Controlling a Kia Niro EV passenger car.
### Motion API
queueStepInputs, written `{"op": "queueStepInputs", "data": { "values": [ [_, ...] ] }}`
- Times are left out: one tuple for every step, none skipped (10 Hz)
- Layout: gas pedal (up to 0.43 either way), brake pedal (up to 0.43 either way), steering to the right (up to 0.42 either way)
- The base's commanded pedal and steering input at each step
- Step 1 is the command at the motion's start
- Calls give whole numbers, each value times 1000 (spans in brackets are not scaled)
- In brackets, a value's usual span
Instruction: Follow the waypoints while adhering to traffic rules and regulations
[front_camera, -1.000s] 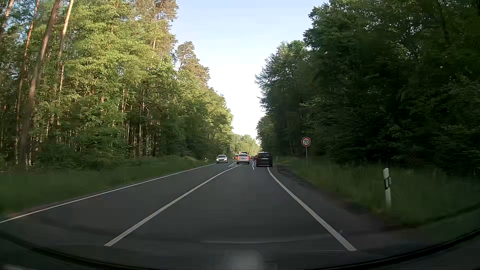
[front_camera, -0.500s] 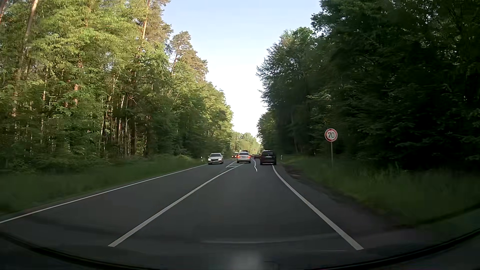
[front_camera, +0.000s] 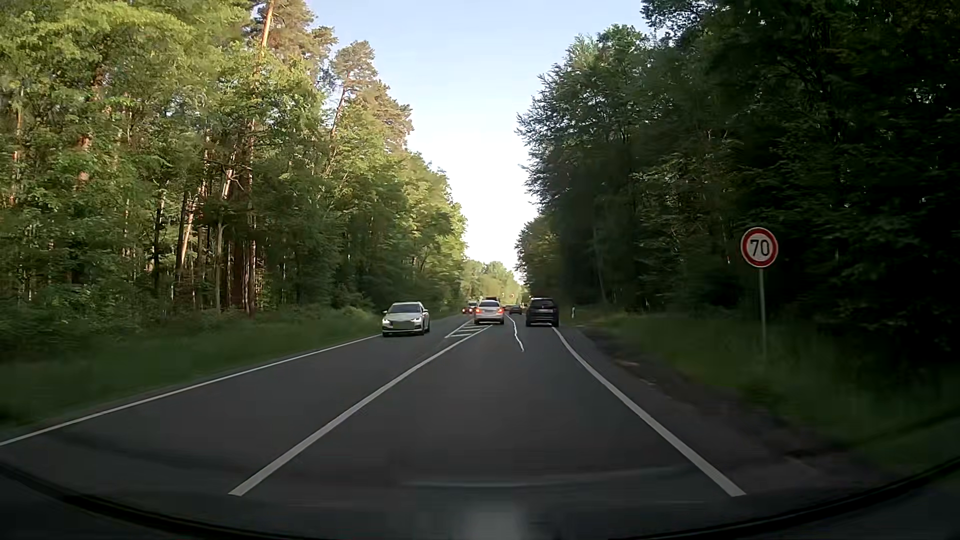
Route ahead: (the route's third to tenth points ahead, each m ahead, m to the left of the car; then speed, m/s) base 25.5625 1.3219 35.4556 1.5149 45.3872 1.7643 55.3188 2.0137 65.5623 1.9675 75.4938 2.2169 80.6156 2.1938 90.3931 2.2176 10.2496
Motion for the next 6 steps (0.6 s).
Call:
{"op": "queueStepInputs", "data": {
  "values": [
    [0,140,-1],
    [0,134,0],
    [0,104,1],
    [0,49,1],
    [0,24,1],
    [0,0,0]
  ]
}}
